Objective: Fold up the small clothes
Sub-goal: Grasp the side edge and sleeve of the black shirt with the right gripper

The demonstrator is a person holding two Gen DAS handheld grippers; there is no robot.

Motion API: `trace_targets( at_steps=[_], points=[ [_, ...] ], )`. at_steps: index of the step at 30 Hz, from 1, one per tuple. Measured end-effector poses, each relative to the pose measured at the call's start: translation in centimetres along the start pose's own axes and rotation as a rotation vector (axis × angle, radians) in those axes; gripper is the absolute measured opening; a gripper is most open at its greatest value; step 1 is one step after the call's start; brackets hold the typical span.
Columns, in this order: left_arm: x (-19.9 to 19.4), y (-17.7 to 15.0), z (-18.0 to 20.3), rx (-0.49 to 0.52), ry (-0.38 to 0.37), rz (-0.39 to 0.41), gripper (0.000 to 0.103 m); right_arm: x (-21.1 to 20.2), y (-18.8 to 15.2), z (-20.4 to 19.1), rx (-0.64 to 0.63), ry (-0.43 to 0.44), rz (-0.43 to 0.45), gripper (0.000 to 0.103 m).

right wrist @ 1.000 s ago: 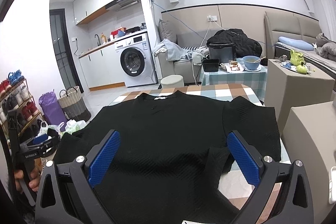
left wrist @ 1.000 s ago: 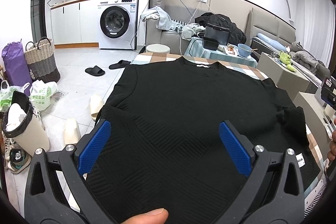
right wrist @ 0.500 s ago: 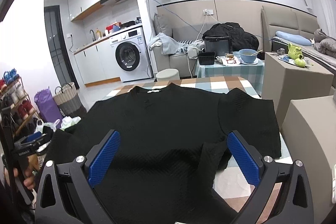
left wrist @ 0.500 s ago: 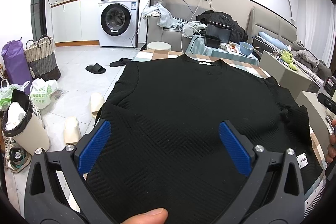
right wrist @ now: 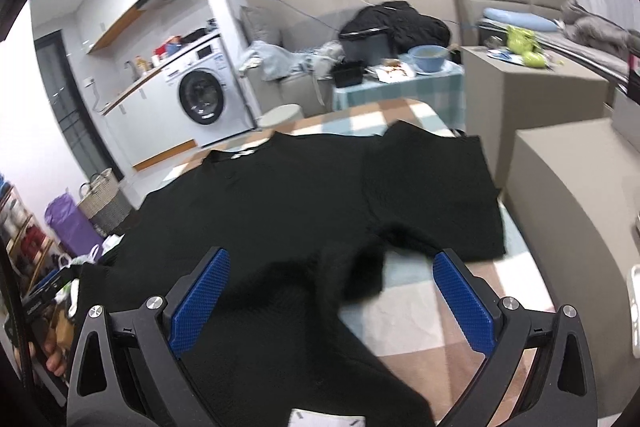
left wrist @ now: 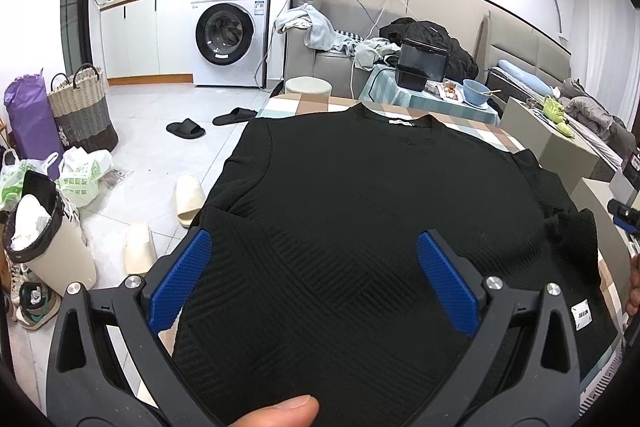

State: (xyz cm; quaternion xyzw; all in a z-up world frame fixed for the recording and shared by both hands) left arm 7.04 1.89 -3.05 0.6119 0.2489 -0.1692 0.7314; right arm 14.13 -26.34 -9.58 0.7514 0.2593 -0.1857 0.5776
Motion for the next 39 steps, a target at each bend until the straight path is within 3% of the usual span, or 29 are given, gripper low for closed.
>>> trace_targets(
  at_steps=[7,11,14,19,22,25,28,29,30,35,39],
  points=[
    [2.1,1.4,-0.8,-0.014,0.001,-0.013,0.102,1.6,0.1,5.1,0.215,-0.005,-0.063,0.098],
    [3.2,2.0,-1.2,-0.023,-0.008,-0.015,0.102,3.1,0.0,8.1,0.313,-0.052,-0.094,0.097],
    [4.0,2.1,-1.7,-0.028,-0.006,-0.015,0.102,4.3,0.0,10.0,0.381,-0.064,-0.122,0.09],
    [5.2,1.6,-2.2,-0.022,-0.001,-0.03,0.102,6.2,-0.3,12.9,0.433,-0.169,-0.143,0.087],
    [5.8,1.5,-2.5,-0.022,0.001,-0.033,0.102,7.4,-0.3,13.7,0.392,-0.257,-0.171,0.081],
    [6.3,1.3,-2.6,-0.022,0.004,-0.039,0.102,9.2,0.1,13.0,0.262,-0.328,-0.205,0.066],
    [6.7,1.1,-2.6,-0.024,0.002,-0.045,0.102,10.1,0.2,12.2,0.155,-0.398,-0.225,0.038],
    [6.8,1.0,-2.6,-0.024,0.003,-0.047,0.102,10.1,0.1,12.1,0.132,-0.415,-0.232,0.021],
    [6.8,1.0,-2.7,-0.024,0.002,-0.048,0.102,9.9,0.2,11.9,0.127,-0.41,-0.231,0.017],
    [6.9,0.9,-2.7,-0.029,-0.004,-0.045,0.102,8.2,2.3,12.2,0.191,-0.36,-0.132,0.015],
    [6.7,0.8,-2.8,-0.048,-0.037,-0.04,0.102,7.0,5.5,9.4,0.16,-0.293,-0.032,0.015]
  ],
)
Point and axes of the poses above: each gripper's, at about its wrist camera, not at the fingertips, and x roughly the way its jaws point, z to its right, y to its top, the point moved 5 cm from there along x, roughly the way its jaws point, and after that the axes turned 1 degree about -x, right-handed, at the moved point
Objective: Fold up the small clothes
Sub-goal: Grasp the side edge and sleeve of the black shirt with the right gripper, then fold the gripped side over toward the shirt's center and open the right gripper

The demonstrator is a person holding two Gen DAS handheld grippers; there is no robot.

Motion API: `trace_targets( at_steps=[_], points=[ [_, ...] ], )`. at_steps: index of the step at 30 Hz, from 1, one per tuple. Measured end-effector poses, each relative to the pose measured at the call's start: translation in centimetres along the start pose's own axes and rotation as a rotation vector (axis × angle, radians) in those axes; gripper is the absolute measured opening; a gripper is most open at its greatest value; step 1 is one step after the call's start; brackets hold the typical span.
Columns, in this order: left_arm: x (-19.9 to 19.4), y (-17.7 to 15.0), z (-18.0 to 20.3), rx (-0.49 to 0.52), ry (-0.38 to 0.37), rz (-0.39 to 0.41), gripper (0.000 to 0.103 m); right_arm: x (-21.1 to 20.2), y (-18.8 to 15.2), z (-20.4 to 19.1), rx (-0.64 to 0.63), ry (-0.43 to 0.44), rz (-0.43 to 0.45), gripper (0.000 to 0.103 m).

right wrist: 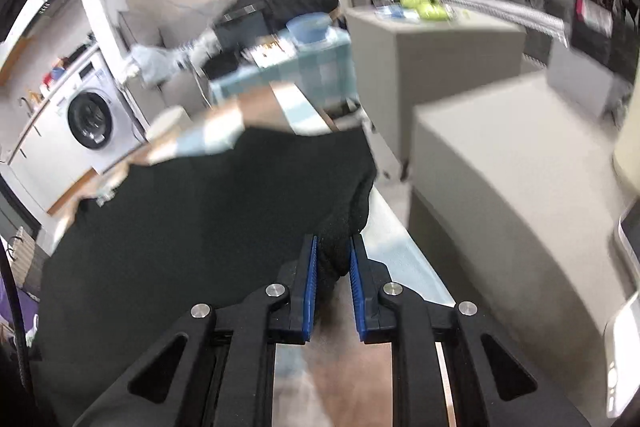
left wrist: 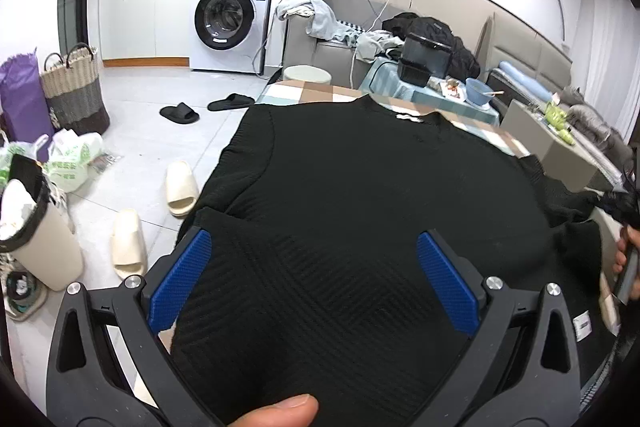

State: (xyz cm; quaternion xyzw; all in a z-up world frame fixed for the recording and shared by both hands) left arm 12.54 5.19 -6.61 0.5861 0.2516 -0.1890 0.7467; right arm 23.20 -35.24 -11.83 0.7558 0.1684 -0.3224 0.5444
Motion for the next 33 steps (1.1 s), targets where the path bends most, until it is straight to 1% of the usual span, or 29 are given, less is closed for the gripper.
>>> trace_targets(
  at_steps=[2,3,4,7,9,10,11,12,14,15,17,20,21,22,24,26,27,29,32,33],
  points=[
    [-0.2,-0.1,0.0,-0.002,-0.009,-0.002,0.102,-1.0,1.2,-3.5,-0.044,0.077,0.037,0.015],
    [-0.3,-0.1,0.0,-0.001,-0.007,0.0,0.102,-1.6,1.5,-6.1,-0.084,0.142,0.053,0.015],
    [-0.5,-0.2,0.2,0.0,-0.011,0.002,0.102,-2.1,1.5,-8.1,-0.12,0.187,0.054,0.015],
    [-0.9,-0.4,0.7,0.007,-0.023,0.002,0.102,-2.8,-0.5,-14.2,-0.263,0.338,0.01,0.015],
    [-1.1,-0.5,0.8,0.017,-0.018,0.002,0.102,-3.0,-2.8,-17.1,-0.368,0.38,-0.045,0.016],
    [-1.1,-0.6,0.9,0.019,-0.018,0.003,0.102,-3.0,-3.5,-17.6,-0.394,0.39,-0.052,0.018],
    [-1.2,-0.7,0.9,0.019,-0.02,0.0,0.102,-3.0,-4.2,-18.0,-0.414,0.402,-0.069,0.029],
    [-1.2,-0.7,0.9,0.016,-0.023,-0.002,0.102,-2.8,-5.0,-18.1,-0.426,0.409,-0.105,0.039],
    [-1.5,-0.7,0.9,0.014,-0.025,0.0,0.102,-2.9,-5.5,-17.4,-0.417,0.428,-0.119,0.044],
    [-1.6,-0.7,0.9,0.014,-0.024,-0.001,0.102,-3.0,-5.6,-16.8,-0.413,0.414,-0.116,0.044],
    [-1.7,-0.5,0.7,0.01,-0.02,0.0,0.102,-2.8,-5.5,-14.5,-0.395,0.346,-0.118,0.044],
    [-1.8,-0.4,0.5,0.002,-0.018,0.0,0.102,-2.4,-5.8,-11.3,-0.334,0.246,-0.142,0.045],
    [-1.8,-0.3,0.5,0.001,-0.015,0.0,0.102,-2.2,-5.8,-9.9,-0.304,0.217,-0.152,0.049],
    [-1.7,-0.3,0.5,0.0,-0.012,-0.001,0.102,-2.1,-5.7,-8.4,-0.267,0.207,-0.163,0.051],
    [-1.6,-0.3,0.5,-0.003,-0.008,-0.006,0.102,-1.9,-5.7,-6.2,-0.193,0.233,-0.198,0.063],
    [-1.4,-0.3,0.2,-0.006,-0.005,-0.01,0.102,-2.0,-6.4,-5.2,-0.152,0.294,-0.249,0.066],
    [-1.4,-0.4,0.2,-0.006,-0.003,-0.012,0.102,-2.0,-7.0,-5.0,-0.132,0.338,-0.273,0.067],
    [-1.2,-0.2,0.1,-0.003,0.007,-0.016,0.102,-2.0,-7.8,-5.1,-0.118,0.374,-0.307,0.071],
    [-1.2,-0.2,-0.1,-0.003,0.017,-0.015,0.102,-1.5,-8.7,-5.5,-0.163,0.34,-0.3,0.07],
    [-1.3,-0.2,-0.2,-0.004,0.02,-0.013,0.102,-1.2,-8.9,-5.8,-0.174,0.335,-0.301,0.066]
  ],
)
Point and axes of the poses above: each gripper's, at about its wrist camera, not at the fingertips, and x roughly the way its jaws point, z to its right, y to its top, the point moved 5 cm from there along x, roughly the way its jaws point, and after that the axes turned 1 degree about -x, right-handed, at the moved point
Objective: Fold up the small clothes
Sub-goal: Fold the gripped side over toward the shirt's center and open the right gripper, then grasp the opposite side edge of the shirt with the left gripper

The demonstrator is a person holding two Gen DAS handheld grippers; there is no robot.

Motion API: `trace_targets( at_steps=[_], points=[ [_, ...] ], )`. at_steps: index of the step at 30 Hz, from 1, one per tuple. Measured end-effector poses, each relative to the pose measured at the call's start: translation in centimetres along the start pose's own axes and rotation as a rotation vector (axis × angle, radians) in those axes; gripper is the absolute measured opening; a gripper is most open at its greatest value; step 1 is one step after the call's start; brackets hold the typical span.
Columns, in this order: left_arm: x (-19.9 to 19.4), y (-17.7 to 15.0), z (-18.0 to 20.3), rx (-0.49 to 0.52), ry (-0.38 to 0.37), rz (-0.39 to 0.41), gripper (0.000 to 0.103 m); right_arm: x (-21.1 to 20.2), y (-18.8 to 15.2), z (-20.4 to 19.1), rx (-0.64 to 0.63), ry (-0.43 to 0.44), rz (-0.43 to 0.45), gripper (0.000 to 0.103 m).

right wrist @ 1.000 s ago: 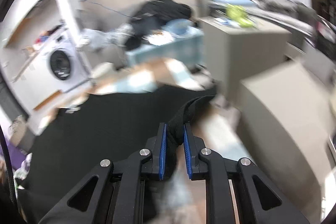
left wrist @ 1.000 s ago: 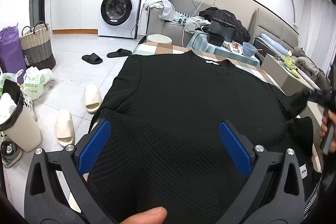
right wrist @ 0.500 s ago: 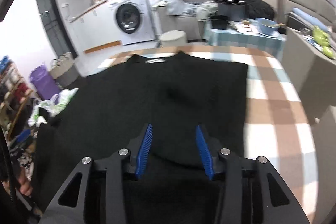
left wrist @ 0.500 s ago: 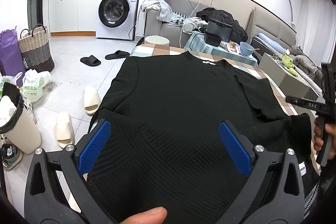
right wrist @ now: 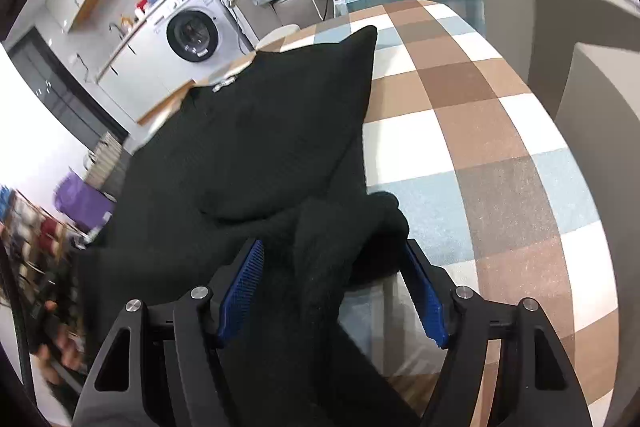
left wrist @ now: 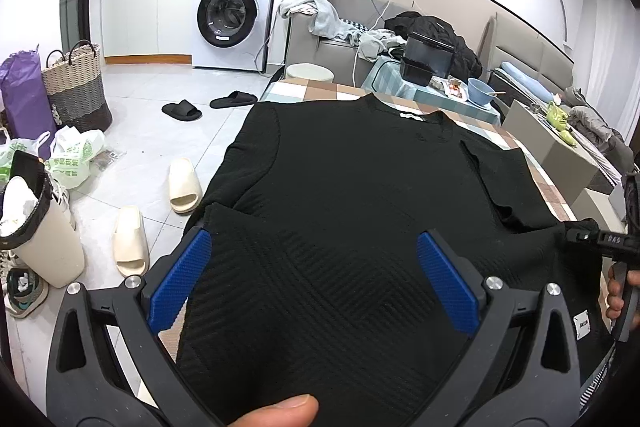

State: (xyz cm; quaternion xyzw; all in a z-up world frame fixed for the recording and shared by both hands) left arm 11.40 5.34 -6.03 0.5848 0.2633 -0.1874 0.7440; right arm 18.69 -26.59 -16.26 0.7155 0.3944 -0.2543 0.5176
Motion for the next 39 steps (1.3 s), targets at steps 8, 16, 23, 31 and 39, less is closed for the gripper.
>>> trace_targets(
  at_steps=[8,16,23,31,39],
  points=[
    [-0.8,0.1,-0.2,-0.003,0.041,-0.005,0.102,0.8,-0.2,0.0,-0.049,-0.018,-0.003,0.019],
    [-2.5,-0.7,-1.7,0.001,0.091,-0.02,0.102,-2.3,-1.8,3.9,-0.027,-0.08,0.008,0.006],
    [-1.7,-2.2,-3.3,-0.048,0.092,-0.07,0.102,-2.6,-1.6,4.3,-0.006,-0.094,0.017,0.007],
    [2.7,-3.5,-2.9,-0.072,0.043,-0.173,0.065,-2.6,-1.9,2.8,-0.011,-0.01,0.026,0.029],
    [5.4,-4.0,-2.6,-0.093,0.022,-0.189,0.004,-1.5,-1.4,1.7,-0.037,-0.003,0.042,0.004]
  ],
)
Point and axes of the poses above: each gripper's, at about its wrist camera, not at the fingertips, and x roughly the way its jaws point, z to its right, y to its top, the point moved 5 cm from there along x, roughly the way its jaws point, and after that the axes turned 1 degree about -x, right-handed, at the moved point
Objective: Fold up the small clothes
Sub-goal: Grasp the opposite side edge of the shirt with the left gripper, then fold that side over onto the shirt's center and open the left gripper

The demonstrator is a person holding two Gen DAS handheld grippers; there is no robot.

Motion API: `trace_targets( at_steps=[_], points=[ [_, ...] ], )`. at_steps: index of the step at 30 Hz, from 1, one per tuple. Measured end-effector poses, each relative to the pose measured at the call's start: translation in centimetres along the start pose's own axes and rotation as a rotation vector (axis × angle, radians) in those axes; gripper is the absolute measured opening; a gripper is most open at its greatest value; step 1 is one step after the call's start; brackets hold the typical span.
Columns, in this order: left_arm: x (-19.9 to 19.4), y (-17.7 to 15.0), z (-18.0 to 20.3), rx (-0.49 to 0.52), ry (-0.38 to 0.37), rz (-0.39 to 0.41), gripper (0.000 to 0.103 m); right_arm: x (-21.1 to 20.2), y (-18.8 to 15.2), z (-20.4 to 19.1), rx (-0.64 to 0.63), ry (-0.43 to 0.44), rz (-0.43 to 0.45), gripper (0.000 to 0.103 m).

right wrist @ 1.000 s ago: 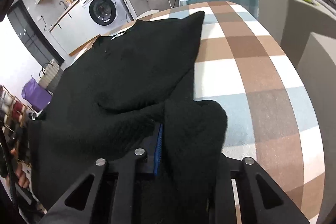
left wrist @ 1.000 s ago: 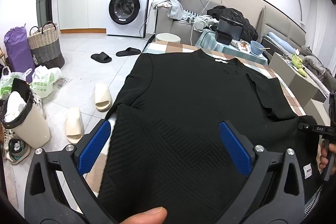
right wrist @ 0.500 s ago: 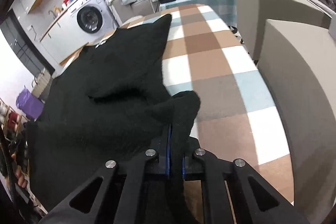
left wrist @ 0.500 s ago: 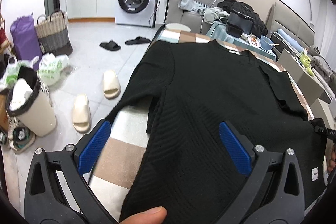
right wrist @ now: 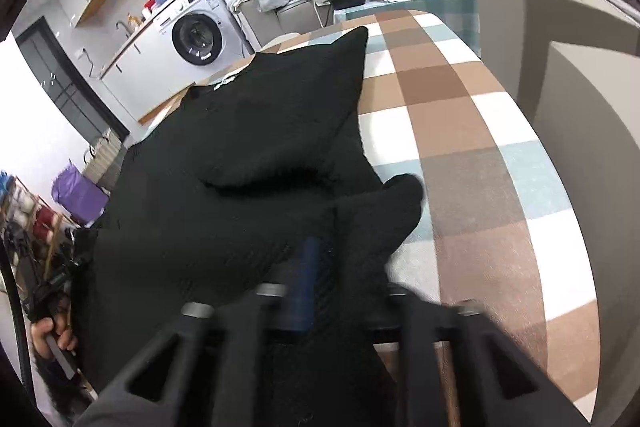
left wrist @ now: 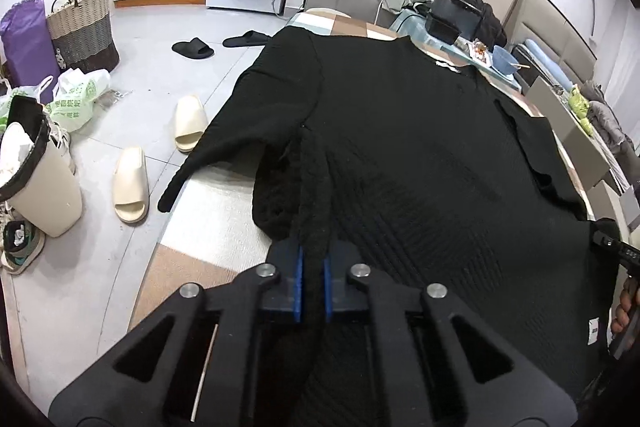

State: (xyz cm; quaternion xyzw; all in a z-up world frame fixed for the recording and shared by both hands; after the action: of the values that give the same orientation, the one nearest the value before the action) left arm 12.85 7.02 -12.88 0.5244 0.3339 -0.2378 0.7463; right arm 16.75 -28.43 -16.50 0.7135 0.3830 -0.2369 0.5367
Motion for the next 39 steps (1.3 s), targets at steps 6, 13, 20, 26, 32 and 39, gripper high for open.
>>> trace_targets(
  at_steps=[6,13,20,26,32,39],
  points=[
    [-1.5,-2.2,0.8,0.043,0.001,-0.014,0.003,-1.5,-0.1,1.8,0.044,-0.033,0.025,0.003],
    [-3.1,-2.4,0.1,-0.011,0.023,0.003,0.031,-2.4,-0.1,1.2,0.016,-0.037,0.05,0.016],
    [-3.6,1.2,-5.9,-0.22,0.018,0.067,0.064,-4.6,0.8,0.2,0.033,0.013,0.141,0.052],
    [0.5,2.8,-12.2,-0.472,-0.042,-0.046,0.064,-5.6,1.3,-1.6,0.003,0.034,0.172,0.058],
    [5.1,2.3,-14.8,-0.63,-0.194,-0.168,0.064,-6.0,1.4,-2.7,0.007,0.059,0.193,0.065],
    [10.2,1.9,-16.2,-0.817,-0.305,-0.241,0.064,-5.8,1.4,-3.1,0.019,0.072,0.194,0.068]
  ],
)
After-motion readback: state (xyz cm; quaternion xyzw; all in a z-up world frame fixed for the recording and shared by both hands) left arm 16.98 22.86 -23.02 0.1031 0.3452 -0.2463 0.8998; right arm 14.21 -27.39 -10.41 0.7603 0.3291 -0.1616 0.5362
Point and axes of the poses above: each gripper's, at about its wrist camera, not at the fingertips, and x roughly the way its jaws point, z to its right, y to its top, the point moved 5 cm from there along x, roughly the way its jaws point, and after that the axes turned 1 degree about -x, right-handed, at the moved point
